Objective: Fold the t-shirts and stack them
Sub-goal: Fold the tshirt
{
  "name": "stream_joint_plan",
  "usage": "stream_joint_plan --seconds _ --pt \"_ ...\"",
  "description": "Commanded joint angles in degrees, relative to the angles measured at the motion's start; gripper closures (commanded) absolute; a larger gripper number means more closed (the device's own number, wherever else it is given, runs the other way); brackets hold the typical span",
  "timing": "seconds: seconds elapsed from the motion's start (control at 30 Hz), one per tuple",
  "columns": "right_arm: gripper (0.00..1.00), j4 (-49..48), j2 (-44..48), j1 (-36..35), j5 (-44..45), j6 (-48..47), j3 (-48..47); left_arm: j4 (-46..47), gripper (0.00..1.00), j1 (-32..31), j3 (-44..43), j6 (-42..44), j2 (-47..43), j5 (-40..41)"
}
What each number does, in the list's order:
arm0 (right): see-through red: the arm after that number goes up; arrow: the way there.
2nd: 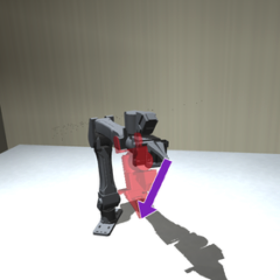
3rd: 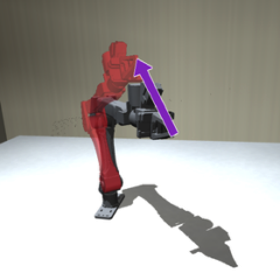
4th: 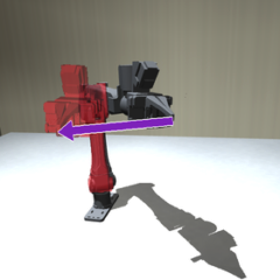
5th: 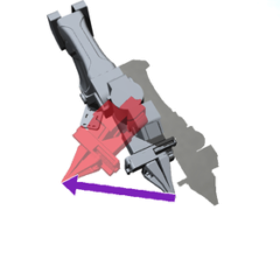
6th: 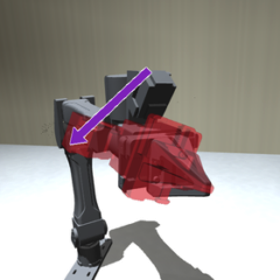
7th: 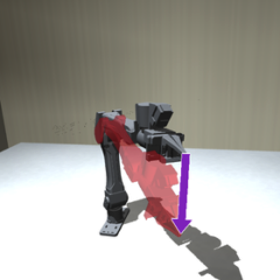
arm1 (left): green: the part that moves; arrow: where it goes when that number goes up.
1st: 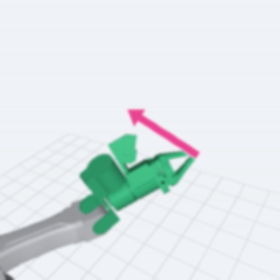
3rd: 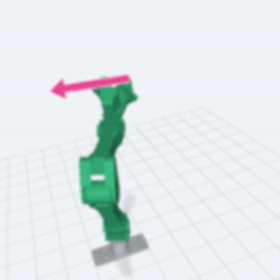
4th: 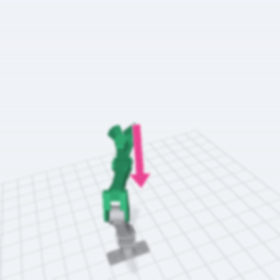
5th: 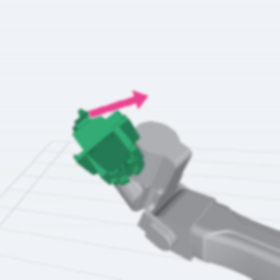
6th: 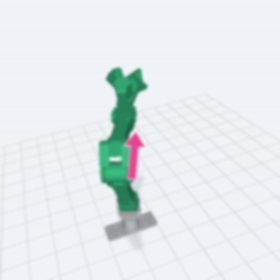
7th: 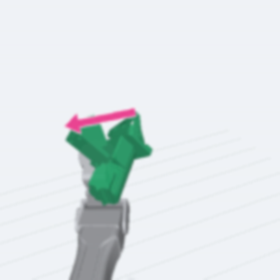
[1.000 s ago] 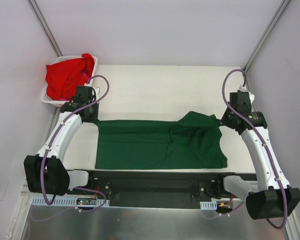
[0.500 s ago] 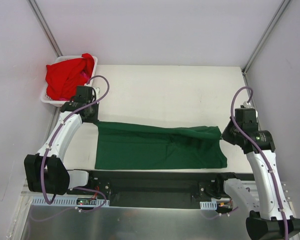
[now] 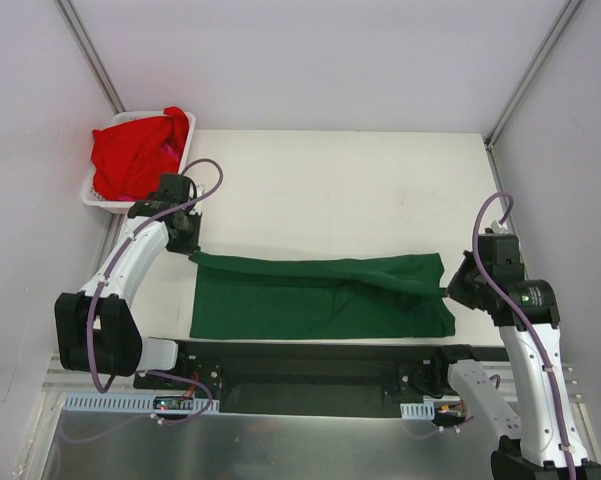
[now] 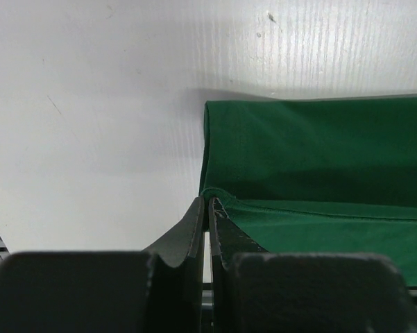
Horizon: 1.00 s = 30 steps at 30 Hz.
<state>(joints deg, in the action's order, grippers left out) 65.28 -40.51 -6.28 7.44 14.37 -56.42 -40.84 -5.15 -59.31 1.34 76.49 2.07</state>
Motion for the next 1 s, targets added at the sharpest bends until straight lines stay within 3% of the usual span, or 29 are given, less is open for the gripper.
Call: stream_joint_plan --seconds 0.0,0.47,0.97 --pt "0.99 3.71 1.40 0.40 2.05 0.04 -0.79 -3.45 1.00 0.75 -0.90 0.15 -1.08 1.18" --pt "0.99 5.65 3.16 0.40 3.20 -1.01 -1.32 -12.68 1.00 -1.79 -0.90 -3.10 0.59 4.87" --pt "0.99 6.17 7.20 0.48 -0.23 -0.40 2.37 -13.21 1.00 -3.73 0.07 -8.38 -10.66 -5.23"
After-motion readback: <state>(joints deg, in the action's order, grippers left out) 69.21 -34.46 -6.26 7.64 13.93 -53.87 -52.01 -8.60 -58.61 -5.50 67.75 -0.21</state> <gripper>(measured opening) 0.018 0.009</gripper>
